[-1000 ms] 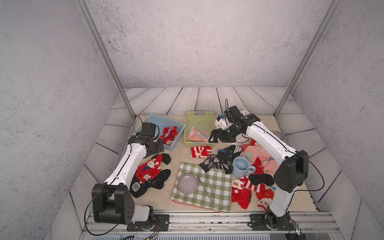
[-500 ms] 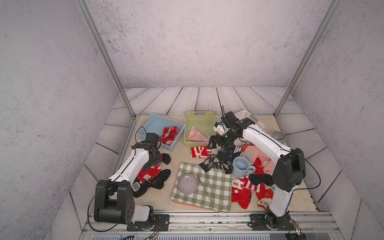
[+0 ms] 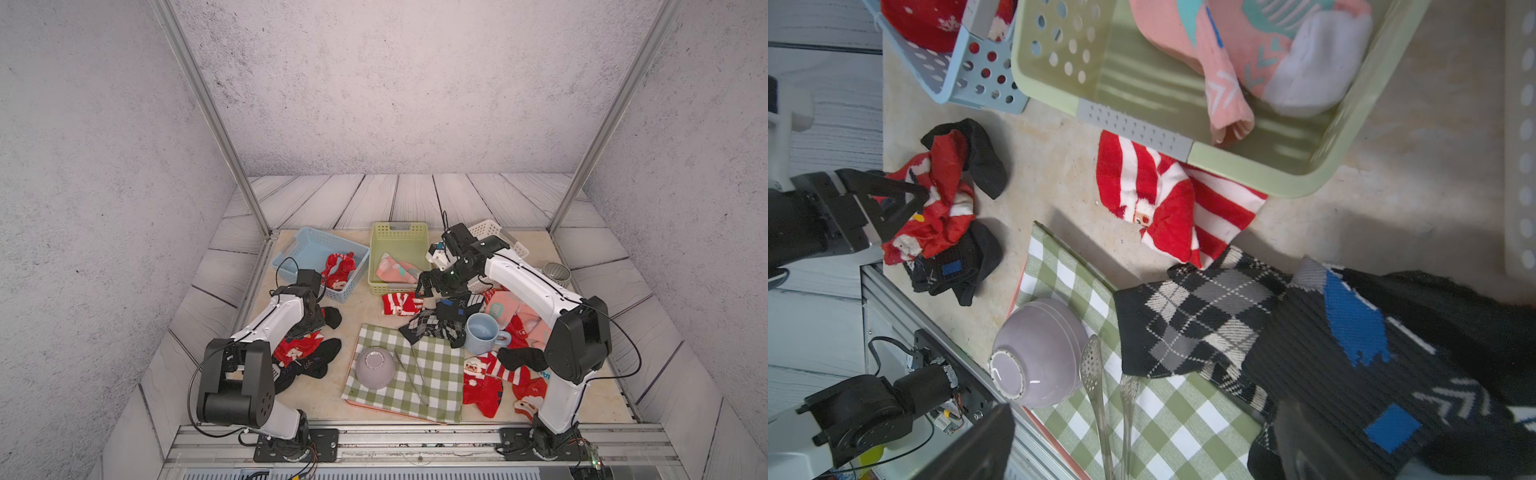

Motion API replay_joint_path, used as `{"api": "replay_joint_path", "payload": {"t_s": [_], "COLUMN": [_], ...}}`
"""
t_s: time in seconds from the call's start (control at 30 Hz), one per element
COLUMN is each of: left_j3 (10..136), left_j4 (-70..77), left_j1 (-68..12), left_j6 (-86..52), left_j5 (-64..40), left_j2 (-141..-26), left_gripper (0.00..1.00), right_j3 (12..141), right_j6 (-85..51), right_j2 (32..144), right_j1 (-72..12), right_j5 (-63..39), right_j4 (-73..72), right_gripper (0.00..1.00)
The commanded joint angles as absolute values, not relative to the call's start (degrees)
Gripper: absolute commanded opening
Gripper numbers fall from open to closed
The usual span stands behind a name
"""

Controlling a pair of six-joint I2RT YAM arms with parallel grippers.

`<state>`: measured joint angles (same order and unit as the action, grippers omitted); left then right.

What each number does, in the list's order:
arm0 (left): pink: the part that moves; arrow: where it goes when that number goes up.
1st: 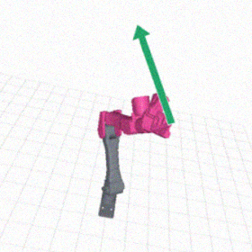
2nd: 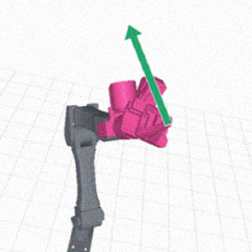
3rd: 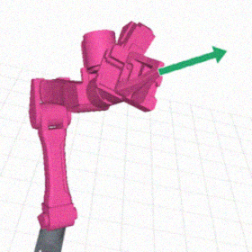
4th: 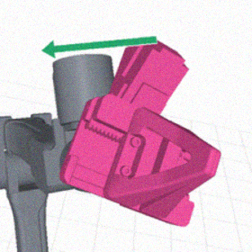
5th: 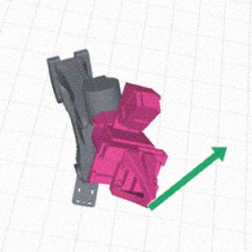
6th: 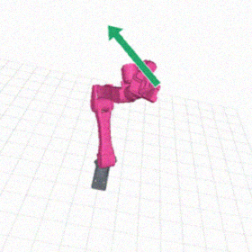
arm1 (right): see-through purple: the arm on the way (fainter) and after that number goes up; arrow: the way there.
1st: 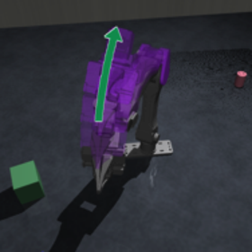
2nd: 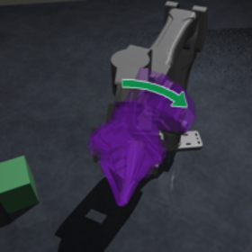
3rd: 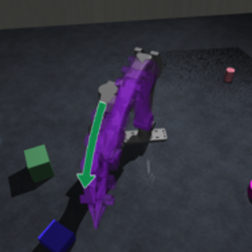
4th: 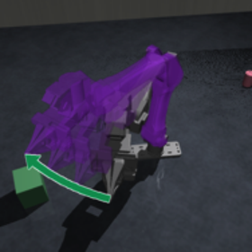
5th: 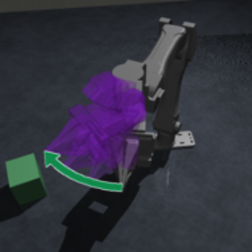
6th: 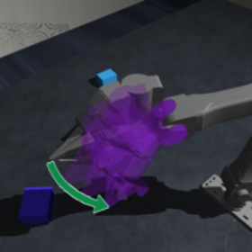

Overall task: Sort the socks into the basket by color
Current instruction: Pick up the sock from the center of the board, then place the sock in the bin.

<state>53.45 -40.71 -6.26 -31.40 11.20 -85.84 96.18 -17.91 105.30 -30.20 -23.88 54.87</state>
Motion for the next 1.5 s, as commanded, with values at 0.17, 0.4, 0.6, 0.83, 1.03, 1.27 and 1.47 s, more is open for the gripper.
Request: {"api": "replay_joint_path", "payload": {"t_s": [0.17,0.4,0.6,0.83,1.03,1.27,1.47], "left_j3": [52.58,55.01,60.88,68.50,79.97,95.16,103.94], "left_j4": [-41.10,-43.97,-46.37,-46.14,-45.17,-44.36,-43.67], "left_j1": [-6.43,-6.50,-6.50,-6.73,-7.40,-7.47,-7.51], "left_j6": [-31.11,-31.87,-30.29,-27.99,-25.89,-22.46,-20.07], "left_j5": [11.87,10.65,8.03,5.55,4.22,3.07,2.67], "left_j2": [-83.72,-76.02,-71.19,-69.50,-74.11,-83.62,-91.87], "left_gripper": [0.00,0.00,0.00,0.00,0.00,0.00,0.00], "right_j3": [96.15,96.62,97.57,98.66,98.62,97.73,97.87], "right_j6": [-17.50,-17.49,-16.99,-16.26,-16.13,-16.08,-15.49], "right_j2": [104.20,104.74,105.07,104.15,103.03,102.05,101.69], "right_j1": [-30.22,-30.17,-30.30,-30.30,-30.29,-30.21,-30.10], "right_j5": [-23.64,-24.40,-24.75,-24.25,-23.47,-22.86,-21.89], "right_j4": [54.84,54.76,55.22,56.76,57.30,57.04,57.48], "right_gripper": [0.99,0.99,0.99,0.99,0.99,0.99,0.99]}}
